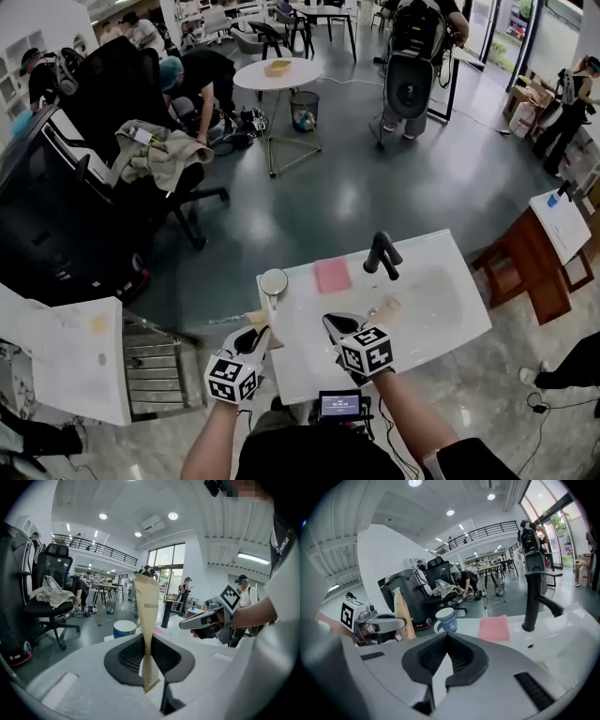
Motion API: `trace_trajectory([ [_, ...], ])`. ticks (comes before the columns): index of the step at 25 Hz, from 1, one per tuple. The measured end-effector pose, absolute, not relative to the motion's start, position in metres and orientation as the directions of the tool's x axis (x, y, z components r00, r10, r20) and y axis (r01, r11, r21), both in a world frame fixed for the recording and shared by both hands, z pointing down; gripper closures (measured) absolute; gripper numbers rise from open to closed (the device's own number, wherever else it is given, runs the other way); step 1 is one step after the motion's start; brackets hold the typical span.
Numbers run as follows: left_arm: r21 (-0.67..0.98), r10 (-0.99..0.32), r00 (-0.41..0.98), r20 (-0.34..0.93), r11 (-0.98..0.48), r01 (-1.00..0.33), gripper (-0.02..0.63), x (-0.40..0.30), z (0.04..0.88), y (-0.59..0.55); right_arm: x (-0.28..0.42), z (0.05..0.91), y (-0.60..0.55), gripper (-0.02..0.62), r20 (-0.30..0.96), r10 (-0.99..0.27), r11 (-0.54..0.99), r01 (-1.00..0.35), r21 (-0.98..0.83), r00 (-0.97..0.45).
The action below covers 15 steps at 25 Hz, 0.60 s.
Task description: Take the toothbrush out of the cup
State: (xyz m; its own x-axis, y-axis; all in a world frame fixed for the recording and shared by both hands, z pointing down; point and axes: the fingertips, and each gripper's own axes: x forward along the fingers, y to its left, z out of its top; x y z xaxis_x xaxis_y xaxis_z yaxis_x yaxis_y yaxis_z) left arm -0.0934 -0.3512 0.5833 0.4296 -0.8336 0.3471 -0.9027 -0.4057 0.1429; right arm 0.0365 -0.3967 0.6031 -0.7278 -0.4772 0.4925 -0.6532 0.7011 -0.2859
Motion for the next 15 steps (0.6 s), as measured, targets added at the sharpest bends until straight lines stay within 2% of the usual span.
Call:
trace_trajectory([
  [7,0.156,-0.802,0.494,0.336,-0.47,-0.869,0.56,-0.081,0.585,-0.326,0.046,0.604,-0.367,0.587,0.502,-0.518,0.663,-0.696,-0.276,-0.693],
  [15,0.168,-0.757,0.562,0.333,-0.538,-0.826,0.56,-0.093,0.589,-0.268,0.026,0.599,-0.308,0.588,0.496,-0.565,0.633,-0.732,-0.252,-0.66],
])
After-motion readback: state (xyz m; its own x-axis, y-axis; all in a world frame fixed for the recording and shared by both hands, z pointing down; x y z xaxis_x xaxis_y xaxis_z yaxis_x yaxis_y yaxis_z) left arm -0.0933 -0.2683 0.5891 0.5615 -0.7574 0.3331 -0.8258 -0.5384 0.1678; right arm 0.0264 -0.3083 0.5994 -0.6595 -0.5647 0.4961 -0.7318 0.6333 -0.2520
